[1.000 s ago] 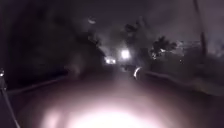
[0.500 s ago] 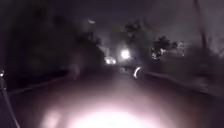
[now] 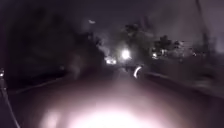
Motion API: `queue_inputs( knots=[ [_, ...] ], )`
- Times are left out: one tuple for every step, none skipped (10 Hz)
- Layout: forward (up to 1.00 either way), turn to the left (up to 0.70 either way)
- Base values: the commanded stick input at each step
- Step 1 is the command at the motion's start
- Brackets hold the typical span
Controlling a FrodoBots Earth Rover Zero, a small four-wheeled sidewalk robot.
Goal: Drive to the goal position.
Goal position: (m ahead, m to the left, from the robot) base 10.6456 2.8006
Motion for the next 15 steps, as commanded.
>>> queue_inputs(
  knots=[
    [0.5, 0.0],
    [0.5, 0.0],
    [0.5, 0.0],
    [0.5, 0.0],
    [0.5, 0.0],
    [0.5, 0.0],
    [0.5, 0.0],
    [0.5, 0.0],
    [0.5, 0.0],
    [0.5, 0.0],
    [0.5, 0.0],
    [0.5, 0.0],
    [0.5, 0.0],
    [0.5, 0.0],
    [0.5, 0.0]
  ],
)
